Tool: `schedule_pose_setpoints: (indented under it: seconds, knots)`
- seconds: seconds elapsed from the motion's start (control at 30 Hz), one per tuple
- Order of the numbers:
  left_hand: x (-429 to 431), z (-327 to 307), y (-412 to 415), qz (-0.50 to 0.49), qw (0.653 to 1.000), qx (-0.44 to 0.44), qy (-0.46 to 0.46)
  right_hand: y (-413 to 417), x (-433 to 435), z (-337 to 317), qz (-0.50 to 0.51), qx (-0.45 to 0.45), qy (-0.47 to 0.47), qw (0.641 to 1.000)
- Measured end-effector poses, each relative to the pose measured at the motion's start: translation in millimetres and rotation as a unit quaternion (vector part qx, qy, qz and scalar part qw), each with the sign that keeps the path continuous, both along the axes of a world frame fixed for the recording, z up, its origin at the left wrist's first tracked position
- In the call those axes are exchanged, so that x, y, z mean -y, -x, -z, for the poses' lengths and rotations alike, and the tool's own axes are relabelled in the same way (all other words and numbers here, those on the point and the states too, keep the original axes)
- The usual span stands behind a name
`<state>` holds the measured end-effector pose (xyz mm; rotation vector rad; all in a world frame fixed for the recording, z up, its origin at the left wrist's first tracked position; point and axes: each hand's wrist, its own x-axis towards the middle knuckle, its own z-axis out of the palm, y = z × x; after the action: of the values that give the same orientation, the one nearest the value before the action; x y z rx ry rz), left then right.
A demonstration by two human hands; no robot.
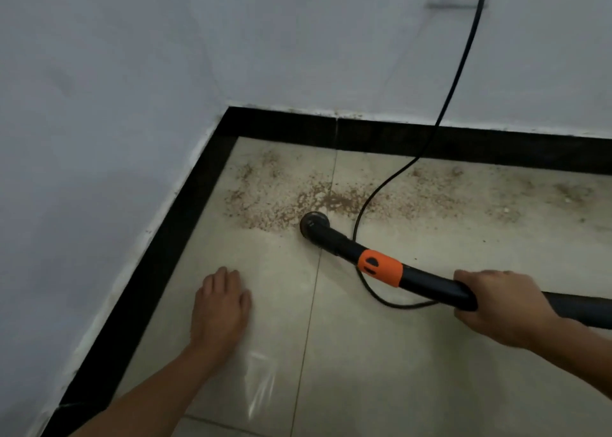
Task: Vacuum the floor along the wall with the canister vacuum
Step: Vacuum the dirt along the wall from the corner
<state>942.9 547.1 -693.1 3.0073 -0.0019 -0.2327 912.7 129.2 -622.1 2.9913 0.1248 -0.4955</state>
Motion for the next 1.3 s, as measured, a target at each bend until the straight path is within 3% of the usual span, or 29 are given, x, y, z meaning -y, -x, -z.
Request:
schedule_pose_setpoints:
  seconds: [0.2, 0.4, 0.57, 0.83, 1.0, 1.13, 1.3]
  knots:
    - [-22, 7, 65, -0.028, 0.999, -0.009, 0.046, 45, -34, -10, -0.022, -0.046, -0.026, 0.998]
    - [-38, 19, 75, -0.030, 0.998, 0.015, 0.057, -8, -85, -11, 0.125, 0.025, -0.076, 0.989]
    - [-41, 18, 80, -0.038, 0.998, 0.003, 0.053, 25, -91, -13, 0.068, 0.005, -0.050, 0.996]
    - [-43, 25, 80, -0.038, 0.998, 0.012, 0.041, 5, -126, -13, 0.040, 0.001, -0.052, 0.998]
    - [-46, 22, 44, -0.057, 0.995, 0.046, 0.066, -7, -117, -11, 0.101, 0.007, -0.065, 0.993]
    - [-45, 24, 33, -0.073, 0.993, 0.061, 0.073, -35, -115, -17, 0.144, 0.047, -0.122, 0.981]
    - [-46, 28, 33, -0.071, 0.993, 0.067, 0.068, -115, -147, -29, 0.116, 0.095, -0.225, 0.963]
